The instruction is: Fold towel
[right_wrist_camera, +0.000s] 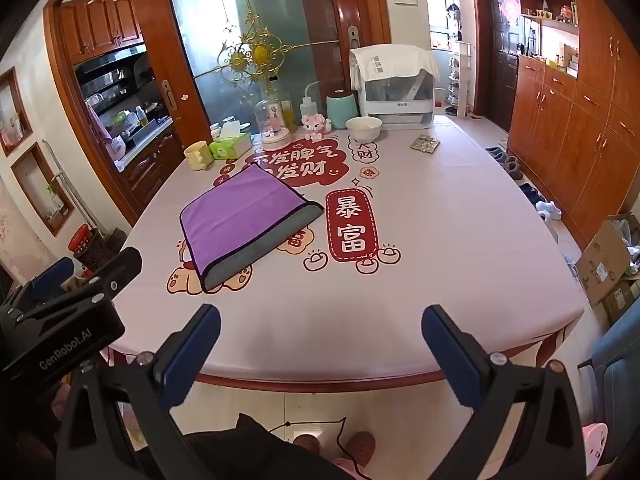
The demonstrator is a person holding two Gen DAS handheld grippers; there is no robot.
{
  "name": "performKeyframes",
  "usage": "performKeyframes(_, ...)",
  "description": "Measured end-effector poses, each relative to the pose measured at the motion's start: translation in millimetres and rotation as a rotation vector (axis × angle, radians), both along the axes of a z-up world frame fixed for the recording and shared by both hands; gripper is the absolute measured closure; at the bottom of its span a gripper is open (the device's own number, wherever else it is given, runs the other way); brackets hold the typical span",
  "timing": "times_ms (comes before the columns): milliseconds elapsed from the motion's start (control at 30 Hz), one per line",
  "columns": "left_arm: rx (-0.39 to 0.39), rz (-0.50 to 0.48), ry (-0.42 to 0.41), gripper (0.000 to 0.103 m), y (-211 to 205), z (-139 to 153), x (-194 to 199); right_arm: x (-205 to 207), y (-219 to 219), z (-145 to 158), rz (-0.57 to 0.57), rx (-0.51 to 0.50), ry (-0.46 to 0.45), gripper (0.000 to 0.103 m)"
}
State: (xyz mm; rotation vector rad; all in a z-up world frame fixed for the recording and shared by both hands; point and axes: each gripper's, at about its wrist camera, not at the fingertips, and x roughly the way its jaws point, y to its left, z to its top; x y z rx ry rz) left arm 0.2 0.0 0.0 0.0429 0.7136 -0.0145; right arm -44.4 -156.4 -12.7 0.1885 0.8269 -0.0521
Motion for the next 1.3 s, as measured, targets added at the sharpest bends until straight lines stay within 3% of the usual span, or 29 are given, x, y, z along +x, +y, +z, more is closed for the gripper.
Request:
performKeyframes(500, 0.002, 0.0, -0.018, 0.001, -1, 1, -1, 1, 0, -1, 0.001, -0.001, 0.0, 0.002)
performKeyframes(1000, 0.0, -0.004, -0.018, 0.001, -4, 21, 2, 3, 0, -1, 0.002, 0.0, 0.001, 0.002)
performKeyframes(1300, 0.004, -0.009, -0.015, 0.001, -3, 14, 7, 5, 3, -1, -0.004, -0.001, 0.002, 0.002)
